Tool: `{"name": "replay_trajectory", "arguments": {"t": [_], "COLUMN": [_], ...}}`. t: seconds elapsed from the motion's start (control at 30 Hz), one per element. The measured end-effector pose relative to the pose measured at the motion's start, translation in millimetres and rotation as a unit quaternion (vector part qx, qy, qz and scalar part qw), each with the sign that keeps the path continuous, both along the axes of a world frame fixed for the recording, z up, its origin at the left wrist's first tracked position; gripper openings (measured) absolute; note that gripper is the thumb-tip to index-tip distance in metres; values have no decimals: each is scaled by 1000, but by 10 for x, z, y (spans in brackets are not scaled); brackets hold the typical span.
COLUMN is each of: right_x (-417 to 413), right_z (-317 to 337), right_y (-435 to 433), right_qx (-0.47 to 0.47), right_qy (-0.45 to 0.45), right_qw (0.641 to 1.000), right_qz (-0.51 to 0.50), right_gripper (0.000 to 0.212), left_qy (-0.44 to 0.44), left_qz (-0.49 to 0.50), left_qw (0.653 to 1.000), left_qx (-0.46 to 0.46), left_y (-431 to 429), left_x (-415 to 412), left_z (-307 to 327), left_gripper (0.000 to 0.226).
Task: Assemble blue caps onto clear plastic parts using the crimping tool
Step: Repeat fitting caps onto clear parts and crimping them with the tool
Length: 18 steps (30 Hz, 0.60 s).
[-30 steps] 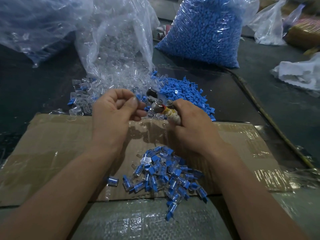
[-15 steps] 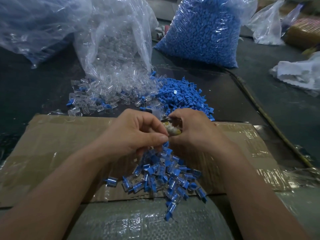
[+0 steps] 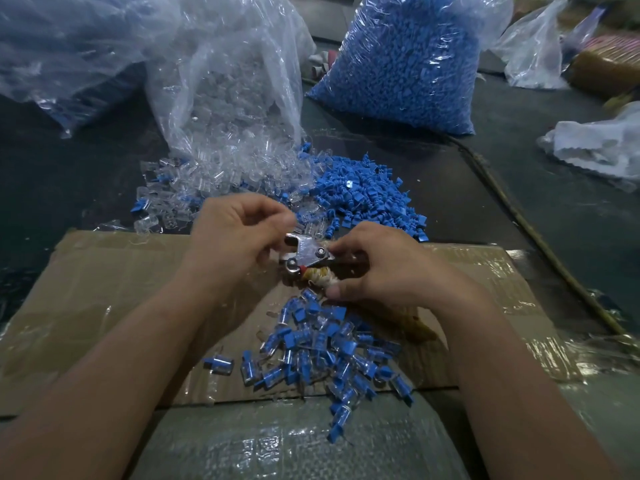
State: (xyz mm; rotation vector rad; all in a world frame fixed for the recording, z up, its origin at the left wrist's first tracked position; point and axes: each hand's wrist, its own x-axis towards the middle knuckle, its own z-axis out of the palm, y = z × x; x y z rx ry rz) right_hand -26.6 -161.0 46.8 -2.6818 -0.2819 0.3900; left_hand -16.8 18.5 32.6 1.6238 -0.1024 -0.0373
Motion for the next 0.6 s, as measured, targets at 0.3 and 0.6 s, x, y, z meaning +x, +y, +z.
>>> {"name": "replay_trajectory", "arguments": {"t": [0.3,0.6], "right_x": [-7,26], "right_z": [15,-21], "right_y": [9,-14], "right_qx": [-15,53], "right_qy": [3,-28], "right_qw": [999,998], "right_qz": [43,-16], "right_gripper": [58,30], "left_qy": [-110,-132], "left_qz": [-53,-32], "left_qw": [937,908], "left_qx": [328,396], "left_y": [72,71], "left_x": [315,410], "left_z": [-306,-349], "left_gripper": [57,41]}}
